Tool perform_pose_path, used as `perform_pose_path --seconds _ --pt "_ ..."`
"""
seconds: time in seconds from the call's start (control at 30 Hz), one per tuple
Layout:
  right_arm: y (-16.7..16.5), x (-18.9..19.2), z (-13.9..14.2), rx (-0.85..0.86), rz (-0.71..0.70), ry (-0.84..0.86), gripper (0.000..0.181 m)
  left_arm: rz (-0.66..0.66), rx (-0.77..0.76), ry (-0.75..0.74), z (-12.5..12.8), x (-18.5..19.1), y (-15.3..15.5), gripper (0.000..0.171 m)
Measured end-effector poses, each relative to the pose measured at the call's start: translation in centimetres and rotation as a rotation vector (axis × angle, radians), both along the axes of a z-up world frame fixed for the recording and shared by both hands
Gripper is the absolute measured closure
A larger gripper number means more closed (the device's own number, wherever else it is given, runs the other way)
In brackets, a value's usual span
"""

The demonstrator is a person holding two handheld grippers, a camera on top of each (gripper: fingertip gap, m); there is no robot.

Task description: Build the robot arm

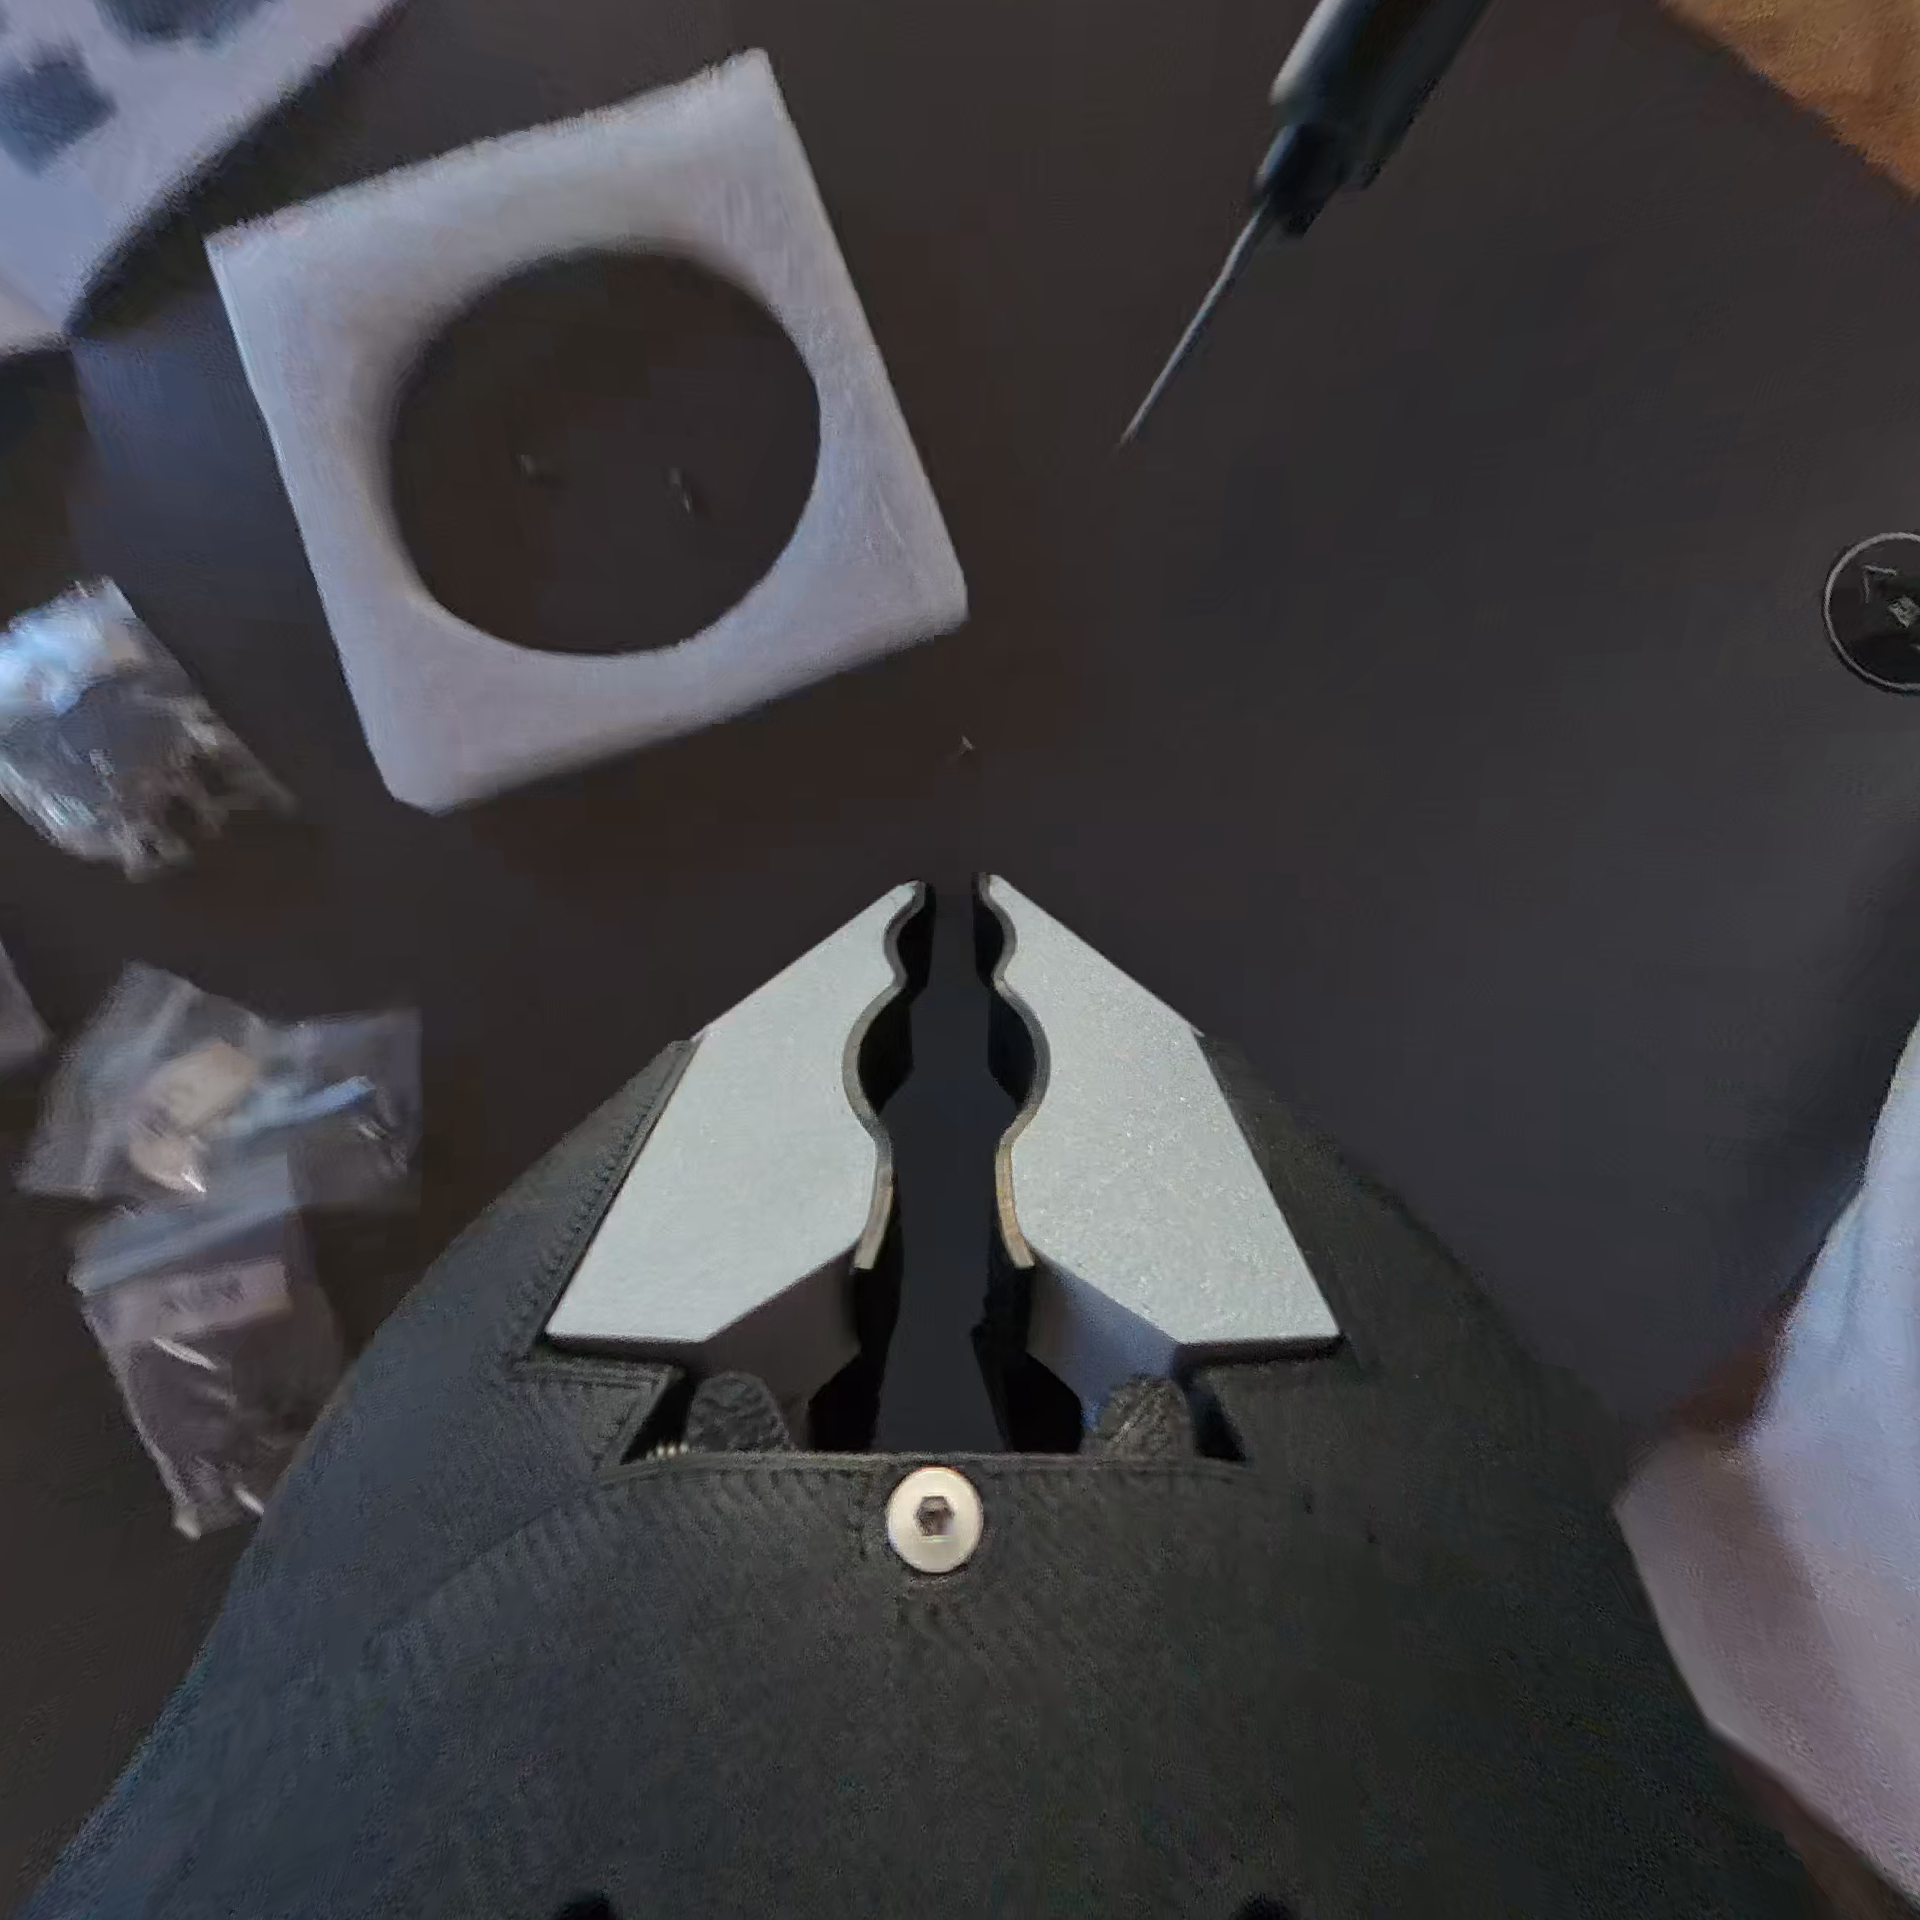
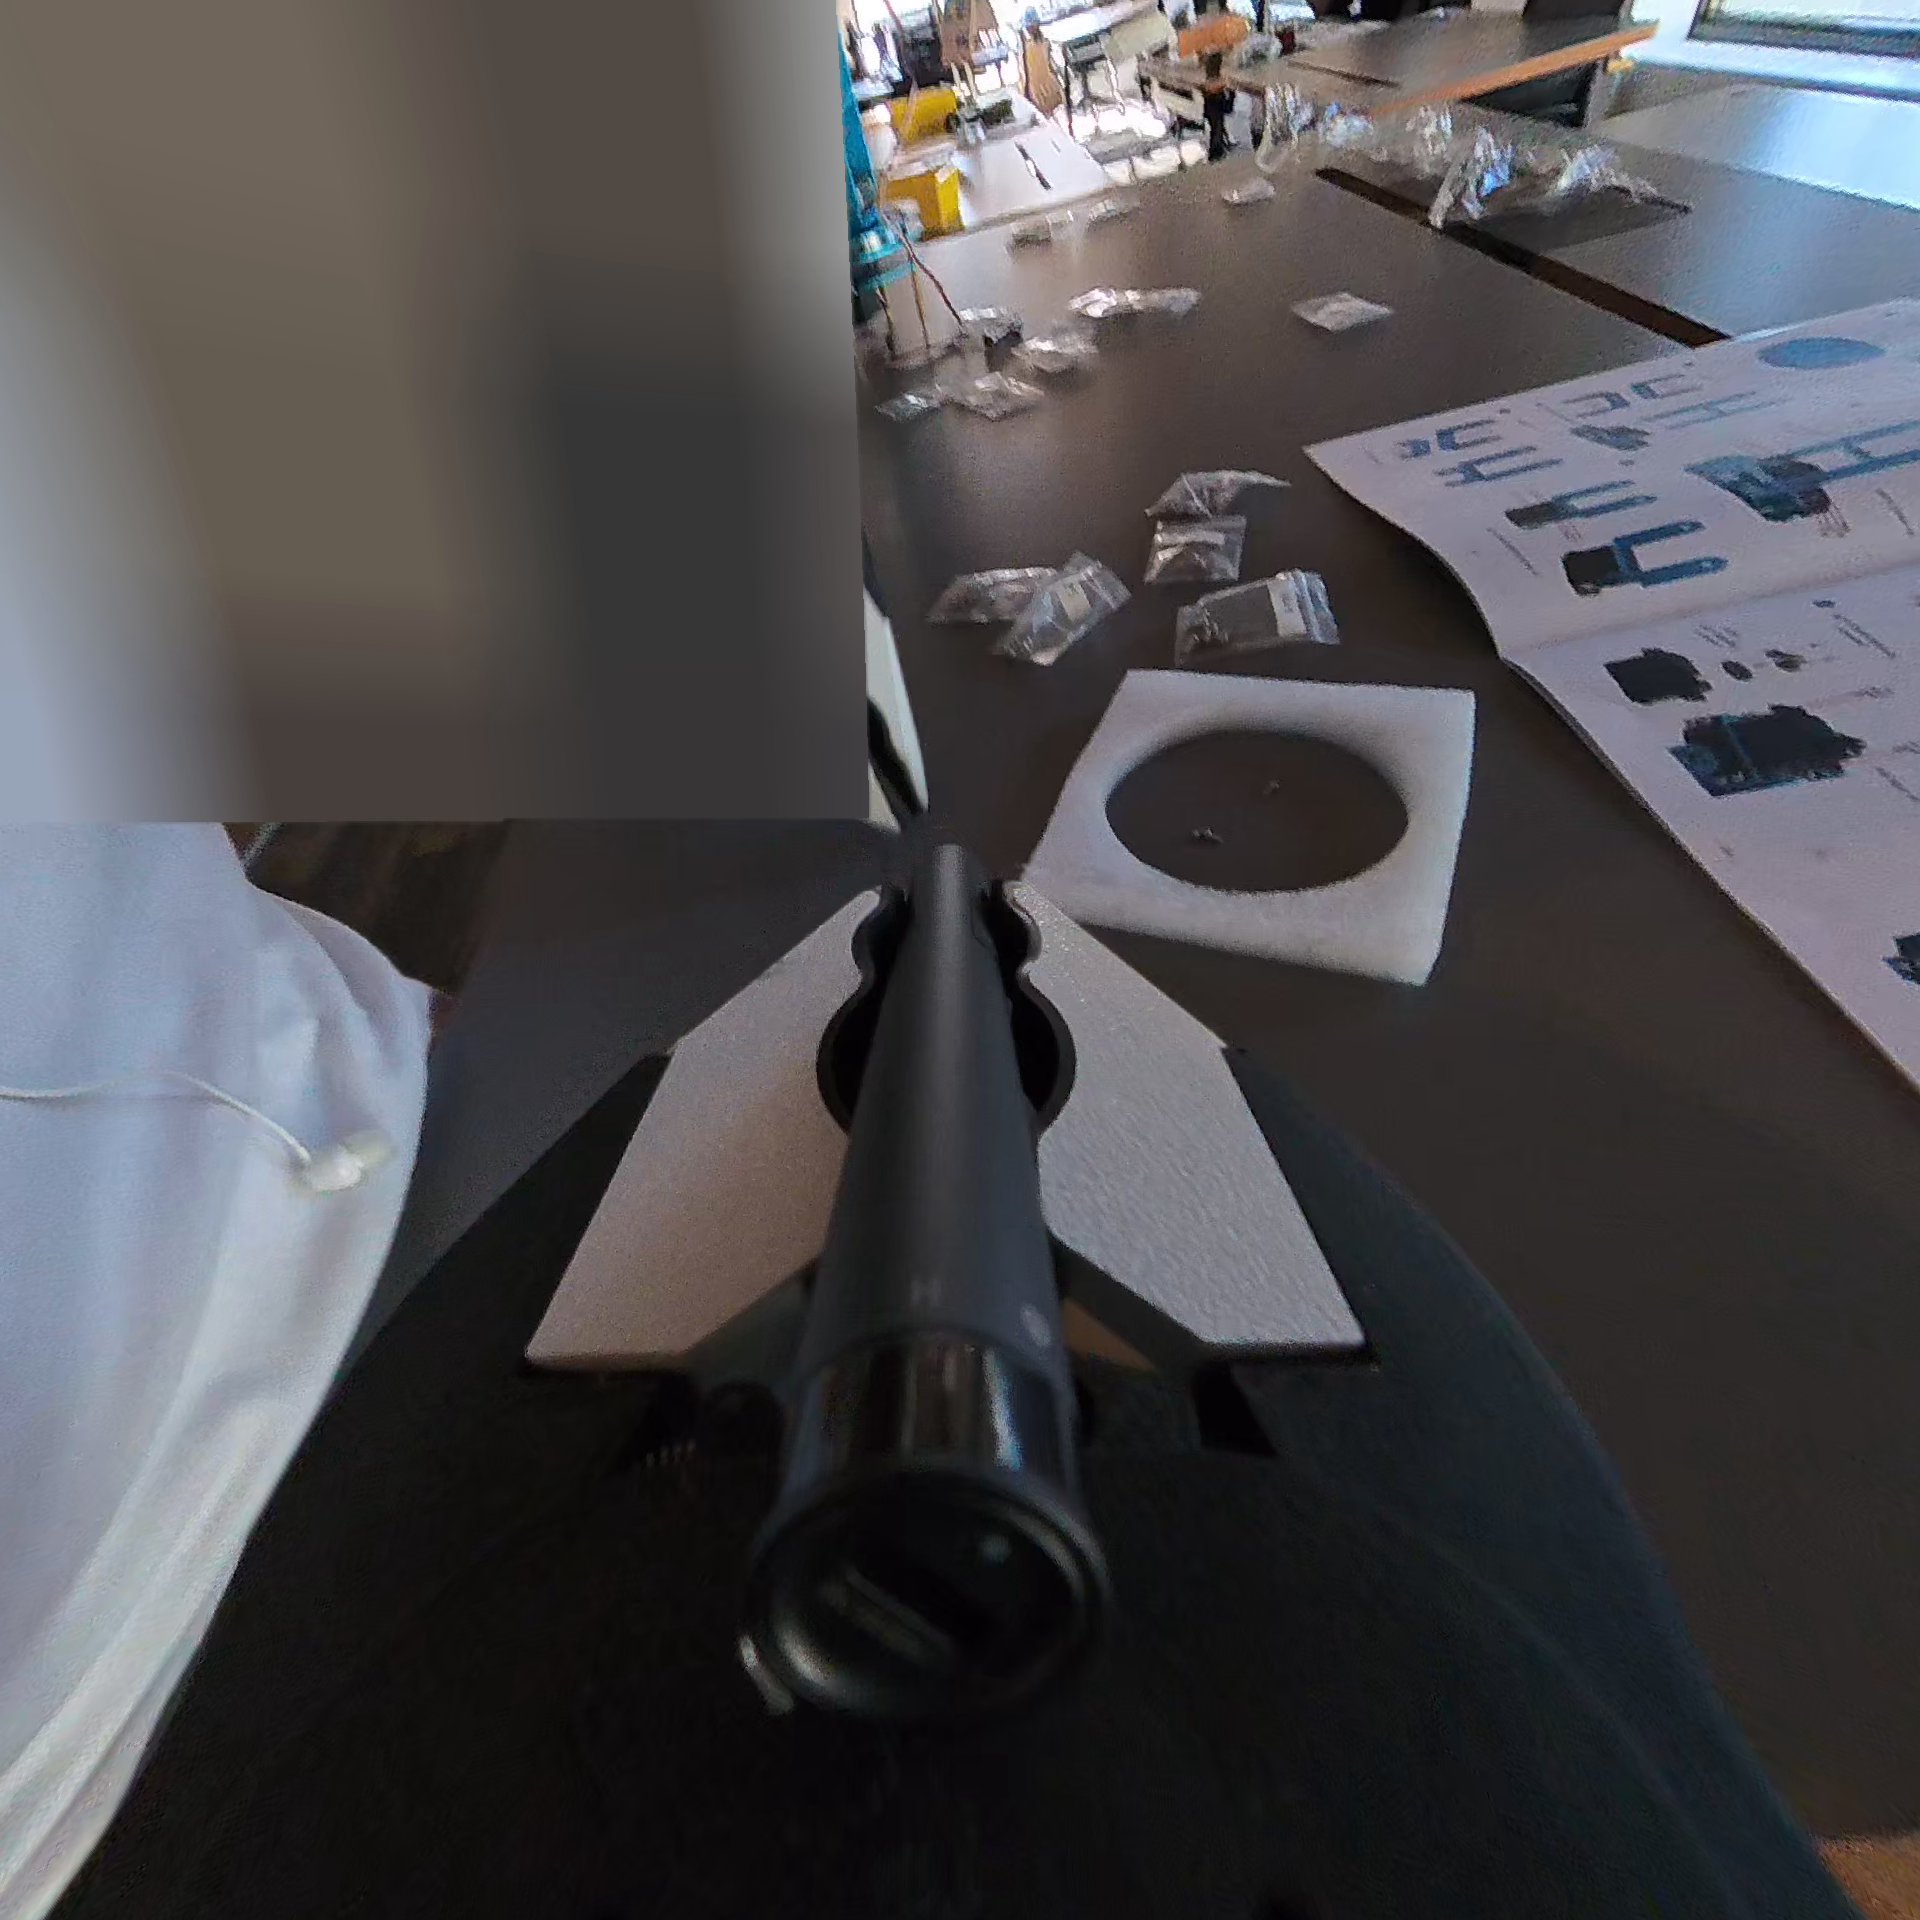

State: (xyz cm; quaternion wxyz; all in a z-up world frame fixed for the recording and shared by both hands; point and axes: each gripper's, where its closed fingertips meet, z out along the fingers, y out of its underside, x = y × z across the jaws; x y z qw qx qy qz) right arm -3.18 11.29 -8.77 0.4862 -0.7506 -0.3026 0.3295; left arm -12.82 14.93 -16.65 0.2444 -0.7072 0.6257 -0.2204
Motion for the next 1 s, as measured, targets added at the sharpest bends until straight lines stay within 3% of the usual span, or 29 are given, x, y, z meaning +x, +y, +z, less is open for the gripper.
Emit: perform_pose_path --seconds 0.13,0.27,0.43,0.57,0.67,1.0 --pt "-0.6 -0.7 -1.3 -0.013 -0.019 -0.013 0.164 -0.239 0.08 -0.089 1.3 1.2 1.1 0.164" --pt "-0.5 -1.2 -2.1 0.007 -0.076 -0.005 0.164 -0.246 -0.087 -0.097 0.9 2.1 1.3 0.161" --pt "-0.1 -1.0 -2.3 0.029 -0.153 -0.002 0.164 -0.132 -0.093 -0.13 0.7 1.9 1.5 0.163" --pt "0.4 -1.1 -2.7 0.028 -0.149 -0.008 0.164 0.078 -0.156 -0.091 -0.6 1.4 1.3 0.16" --pt "0.7 -1.3 -2.9 0.033 -0.134 -0.019 0.164 0.194 -0.139 -0.106 -0.5 1.4 0.8 0.171" --pt "1.0 -1.5 -2.2 0.04 -0.057 0.01 0.164 0.34 -0.099 -0.078 -0.7 1.4 0.6 0.167"
